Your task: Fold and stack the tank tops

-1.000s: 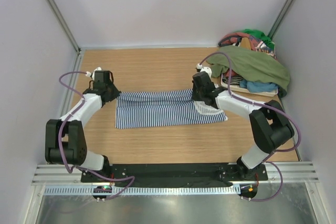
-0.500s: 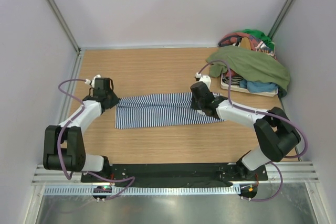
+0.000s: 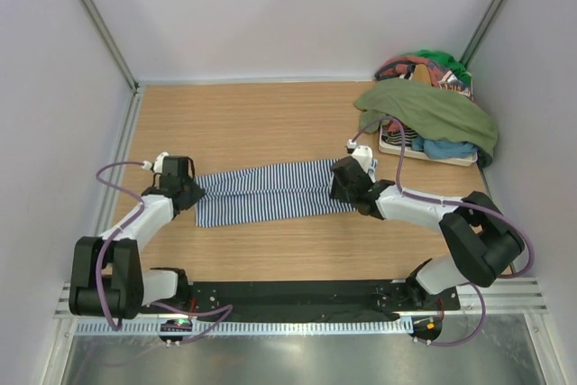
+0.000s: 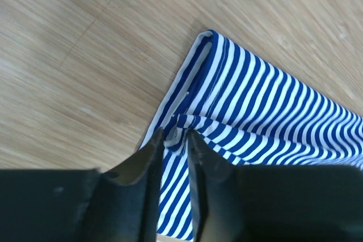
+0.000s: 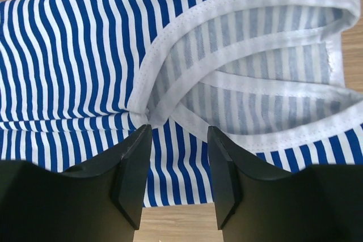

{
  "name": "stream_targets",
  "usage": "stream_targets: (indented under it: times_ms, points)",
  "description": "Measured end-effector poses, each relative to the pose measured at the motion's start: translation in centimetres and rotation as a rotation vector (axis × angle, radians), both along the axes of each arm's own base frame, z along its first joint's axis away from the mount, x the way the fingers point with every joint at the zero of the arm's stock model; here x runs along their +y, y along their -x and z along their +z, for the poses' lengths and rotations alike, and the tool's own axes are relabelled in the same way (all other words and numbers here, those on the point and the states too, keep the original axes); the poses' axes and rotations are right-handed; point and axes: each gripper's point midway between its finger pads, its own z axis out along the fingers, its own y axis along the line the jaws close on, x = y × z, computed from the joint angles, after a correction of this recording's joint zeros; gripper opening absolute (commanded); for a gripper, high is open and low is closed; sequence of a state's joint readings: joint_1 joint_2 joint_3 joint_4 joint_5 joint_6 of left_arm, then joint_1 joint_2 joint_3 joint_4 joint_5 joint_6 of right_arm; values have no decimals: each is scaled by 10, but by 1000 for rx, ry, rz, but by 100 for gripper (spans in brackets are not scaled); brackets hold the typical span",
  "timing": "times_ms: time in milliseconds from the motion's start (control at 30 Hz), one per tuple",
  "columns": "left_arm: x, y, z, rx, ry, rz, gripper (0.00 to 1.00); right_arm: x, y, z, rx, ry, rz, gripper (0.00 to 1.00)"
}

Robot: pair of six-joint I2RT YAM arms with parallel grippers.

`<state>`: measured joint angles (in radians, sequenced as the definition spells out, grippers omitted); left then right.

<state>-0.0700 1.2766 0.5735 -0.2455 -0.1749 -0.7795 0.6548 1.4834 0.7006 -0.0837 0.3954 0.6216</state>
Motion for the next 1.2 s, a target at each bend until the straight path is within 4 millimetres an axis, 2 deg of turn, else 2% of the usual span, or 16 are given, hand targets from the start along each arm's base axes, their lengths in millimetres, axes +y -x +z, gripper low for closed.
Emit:
stream_targets:
  times_ms: [167, 300, 400, 533, 600, 667, 700, 767, 800, 833, 933, 1067, 1200]
  points:
    - [-1, -4, 17, -71, 9, 5, 34, 2, -1, 11, -32, -31, -8, 51]
    - [-1, -4, 17, -71, 12, 2, 37, 8, -7, 19, -47, -50, -2, 51]
    - [-2, -4, 17, -71, 15, 0, 50, 17, -14, 29, -64, -70, 12, 49]
    - [-3, -5, 20, -79, 20, -7, 52, 30, -28, 34, -70, -78, 30, 52]
    - [-4, -5, 20, -80, 23, -10, 47, 35, -33, 30, -61, -70, 37, 52]
    - [-4, -5, 20, -78, 25, -12, 39, 38, -36, 24, -47, -59, 44, 42]
    - [-5, -4, 20, -78, 27, -13, 29, 39, -36, 20, -37, -54, 46, 37]
    - [-6, -4, 19, -74, 33, -15, 19, 38, -35, 9, -11, -38, 49, 26]
    - [-7, -3, 19, -71, 36, -18, 8, 38, -33, 4, 2, -32, 47, 21]
    - [-7, -3, 18, -69, 39, -17, 1, 37, -32, 1, 15, -27, 46, 12]
    - [-8, -1, 18, -63, 41, -25, 0, 34, -27, -5, 28, -26, 36, 1]
    - [-9, 2, 15, -53, 45, -29, 0, 26, -18, -15, 50, -15, 21, 1]
    - [-13, 8, 8, -33, 64, -43, 0, 20, -14, -13, 44, -14, 3, 1]
